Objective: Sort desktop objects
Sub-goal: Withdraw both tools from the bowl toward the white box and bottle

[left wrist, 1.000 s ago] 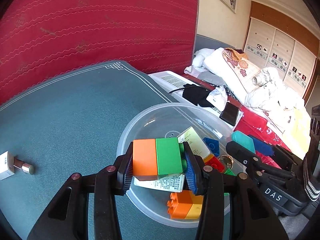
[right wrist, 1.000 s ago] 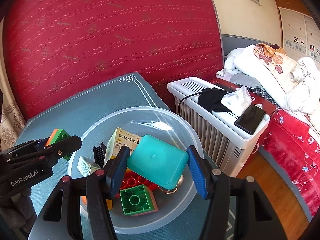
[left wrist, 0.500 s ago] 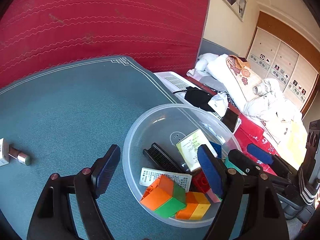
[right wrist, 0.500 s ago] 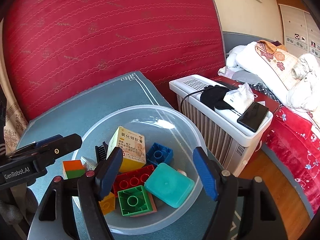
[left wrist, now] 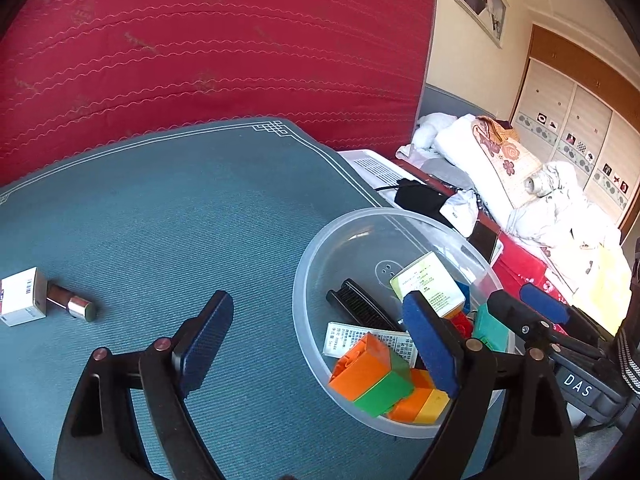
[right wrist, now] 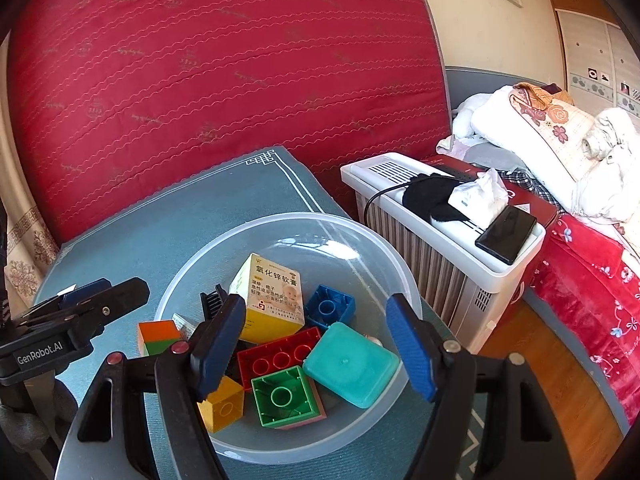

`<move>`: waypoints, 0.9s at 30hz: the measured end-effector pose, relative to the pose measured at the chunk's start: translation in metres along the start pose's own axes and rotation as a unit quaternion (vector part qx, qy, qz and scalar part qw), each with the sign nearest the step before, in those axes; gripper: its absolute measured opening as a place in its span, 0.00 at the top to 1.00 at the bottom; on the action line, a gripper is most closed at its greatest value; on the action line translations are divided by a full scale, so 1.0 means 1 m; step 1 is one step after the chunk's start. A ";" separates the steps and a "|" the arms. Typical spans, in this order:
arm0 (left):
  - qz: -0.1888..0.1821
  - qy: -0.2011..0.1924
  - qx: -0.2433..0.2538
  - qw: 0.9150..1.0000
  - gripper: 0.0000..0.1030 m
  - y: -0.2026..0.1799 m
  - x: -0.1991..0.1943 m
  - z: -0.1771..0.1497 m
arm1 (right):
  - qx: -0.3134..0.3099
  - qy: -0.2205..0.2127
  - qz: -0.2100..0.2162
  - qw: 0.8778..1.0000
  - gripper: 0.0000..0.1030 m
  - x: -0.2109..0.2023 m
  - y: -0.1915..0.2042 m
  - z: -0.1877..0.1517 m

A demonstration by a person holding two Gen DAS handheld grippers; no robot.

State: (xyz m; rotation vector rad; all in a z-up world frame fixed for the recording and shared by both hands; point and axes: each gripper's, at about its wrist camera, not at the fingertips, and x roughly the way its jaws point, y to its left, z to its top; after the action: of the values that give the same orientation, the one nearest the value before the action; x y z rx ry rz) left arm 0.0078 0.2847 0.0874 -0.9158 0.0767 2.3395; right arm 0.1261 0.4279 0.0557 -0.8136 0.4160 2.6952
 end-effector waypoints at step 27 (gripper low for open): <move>0.060 0.002 -0.053 0.997 0.13 0.074 -0.027 -0.025 | -0.019 0.004 0.047 0.999 0.24 -0.005 0.060 -0.009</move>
State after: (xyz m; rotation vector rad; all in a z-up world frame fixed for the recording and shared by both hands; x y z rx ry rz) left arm -0.0034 0.2040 0.0736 -0.9929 0.0104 2.4722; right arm 0.1134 0.3692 0.0628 -0.8341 0.4166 2.7963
